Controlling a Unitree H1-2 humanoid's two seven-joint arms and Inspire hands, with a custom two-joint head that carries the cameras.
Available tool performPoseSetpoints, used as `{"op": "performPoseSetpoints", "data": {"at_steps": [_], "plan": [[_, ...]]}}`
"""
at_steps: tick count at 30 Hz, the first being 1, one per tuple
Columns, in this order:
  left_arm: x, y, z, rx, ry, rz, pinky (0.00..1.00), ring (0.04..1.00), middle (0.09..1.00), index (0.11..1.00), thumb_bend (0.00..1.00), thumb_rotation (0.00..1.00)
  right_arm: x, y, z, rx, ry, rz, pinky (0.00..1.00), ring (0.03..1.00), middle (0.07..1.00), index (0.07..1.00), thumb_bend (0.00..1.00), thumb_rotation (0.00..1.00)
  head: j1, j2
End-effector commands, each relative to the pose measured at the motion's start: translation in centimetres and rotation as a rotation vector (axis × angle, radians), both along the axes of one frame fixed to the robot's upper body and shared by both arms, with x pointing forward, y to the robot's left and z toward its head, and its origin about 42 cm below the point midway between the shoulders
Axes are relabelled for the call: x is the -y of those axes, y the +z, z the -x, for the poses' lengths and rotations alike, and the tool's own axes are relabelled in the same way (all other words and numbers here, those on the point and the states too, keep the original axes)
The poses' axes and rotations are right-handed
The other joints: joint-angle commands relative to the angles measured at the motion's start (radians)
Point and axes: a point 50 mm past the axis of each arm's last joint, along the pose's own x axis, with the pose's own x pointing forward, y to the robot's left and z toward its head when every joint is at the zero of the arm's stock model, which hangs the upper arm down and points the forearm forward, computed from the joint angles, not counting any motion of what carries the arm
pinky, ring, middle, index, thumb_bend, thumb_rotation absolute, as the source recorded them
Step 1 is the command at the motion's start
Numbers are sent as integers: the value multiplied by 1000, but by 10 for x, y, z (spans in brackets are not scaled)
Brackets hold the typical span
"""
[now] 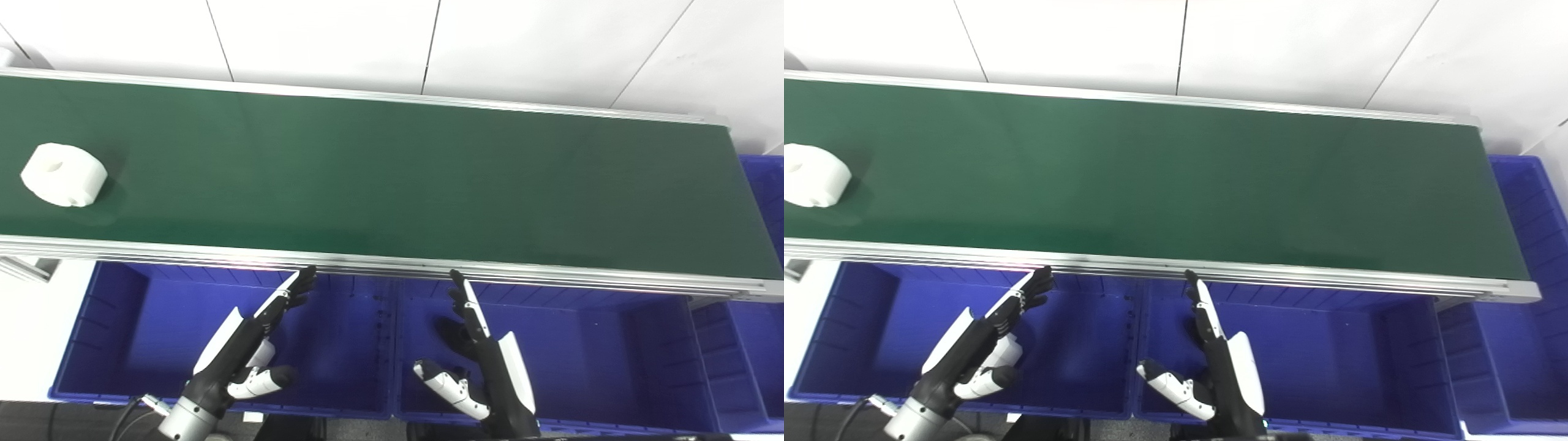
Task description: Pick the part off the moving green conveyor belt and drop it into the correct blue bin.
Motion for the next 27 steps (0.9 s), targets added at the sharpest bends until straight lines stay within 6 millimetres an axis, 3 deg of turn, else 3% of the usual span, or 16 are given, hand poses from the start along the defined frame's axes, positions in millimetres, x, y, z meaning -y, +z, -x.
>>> {"op": "performPoseSetpoints", "data": {"at_steps": [1,19,27], "plan": [[4,7,-1,62,-11,11,936,972,975,964,839,877,4,6,4,62,-13,-13,878,932,980,1000,748,808,14,-8],[15,5,0,70,-2,17,896,948,962,956,839,850,12,3,7,78,-31,6,839,906,957,989,761,797,59,-17],[14,5,-1,72,-4,21,887,941,958,952,849,840,11,1,5,89,-6,-10,880,930,974,998,746,807,70,-15]]}}
